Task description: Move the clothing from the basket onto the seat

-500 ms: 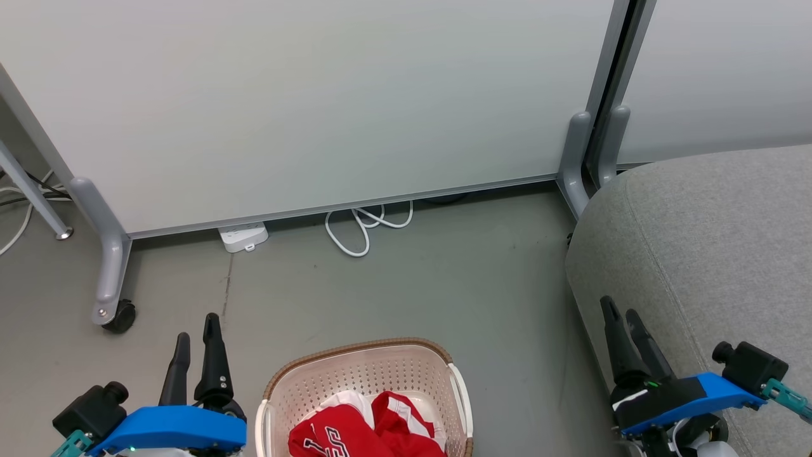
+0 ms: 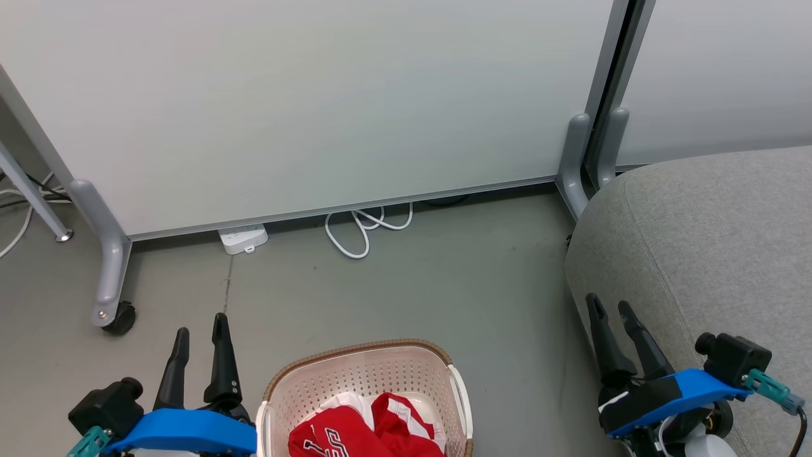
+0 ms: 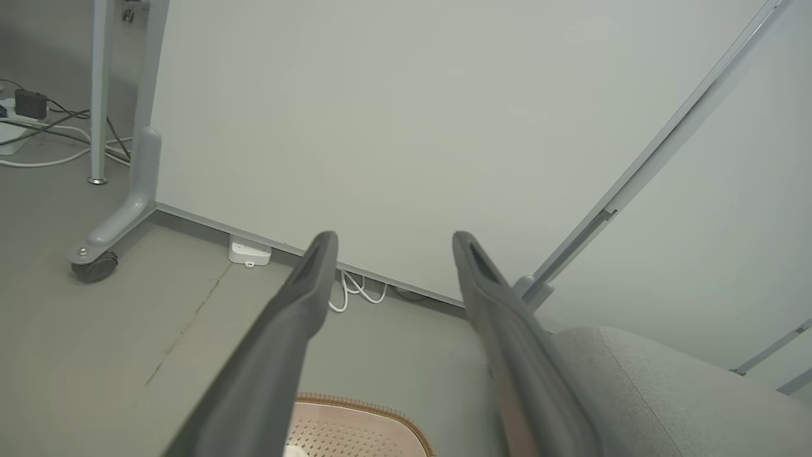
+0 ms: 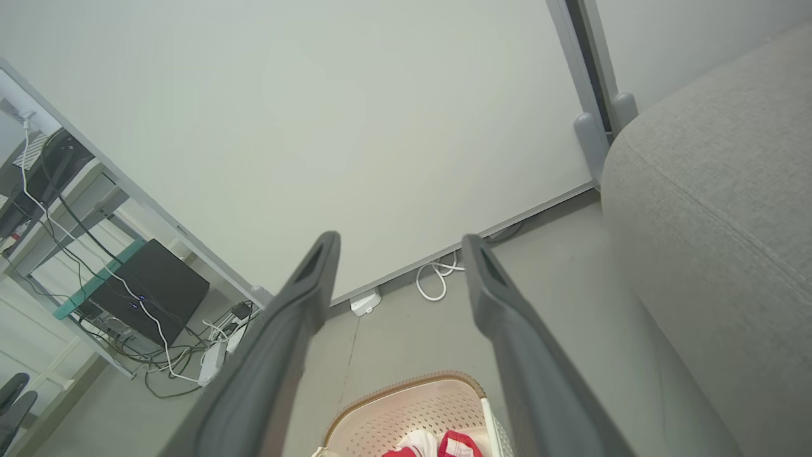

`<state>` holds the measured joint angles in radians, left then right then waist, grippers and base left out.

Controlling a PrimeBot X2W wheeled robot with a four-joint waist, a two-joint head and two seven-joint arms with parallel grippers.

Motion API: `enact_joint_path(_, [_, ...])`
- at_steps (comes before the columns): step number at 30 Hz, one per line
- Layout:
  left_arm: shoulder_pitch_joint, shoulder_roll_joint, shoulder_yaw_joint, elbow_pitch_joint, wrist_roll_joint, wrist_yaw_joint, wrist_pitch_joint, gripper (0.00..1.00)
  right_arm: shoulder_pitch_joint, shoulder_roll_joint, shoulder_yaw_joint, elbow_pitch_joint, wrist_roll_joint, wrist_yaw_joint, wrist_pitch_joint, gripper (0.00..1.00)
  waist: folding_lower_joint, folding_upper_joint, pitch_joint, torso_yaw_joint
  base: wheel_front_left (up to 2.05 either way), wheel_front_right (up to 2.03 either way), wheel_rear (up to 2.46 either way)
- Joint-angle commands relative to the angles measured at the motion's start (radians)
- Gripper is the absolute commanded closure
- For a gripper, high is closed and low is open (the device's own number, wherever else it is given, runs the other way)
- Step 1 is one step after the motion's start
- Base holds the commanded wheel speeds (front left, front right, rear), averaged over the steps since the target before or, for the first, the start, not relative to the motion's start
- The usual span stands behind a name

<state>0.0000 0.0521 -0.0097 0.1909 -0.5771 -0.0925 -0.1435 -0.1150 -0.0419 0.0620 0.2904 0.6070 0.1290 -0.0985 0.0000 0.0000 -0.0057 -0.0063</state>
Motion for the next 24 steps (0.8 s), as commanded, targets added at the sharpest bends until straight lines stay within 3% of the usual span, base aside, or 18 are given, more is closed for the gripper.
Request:
enact_joint_path(1, [0.002, 0.006, -0.001, -0.008, 0.020, -0.003, -0.007, 0.00, -0.019, -0.008, 0.003, -0.011, -0.017, 0.002, -0.008, 0.00, 0.0000, 0.0000, 0.000, 0.000, 0.00, 0.00, 0.00])
enact_joint_path(24, [0.015, 0.005, -0.017, 0.016, 0.226, -0.019, -0.063, 0.00, -0.022, -0.010, -0.031, 0.007, -0.255, 0.002, -0.029, 0.00, 0.0000, 0.0000, -0.004, -0.004, 0.00, 0.00, 0.00])
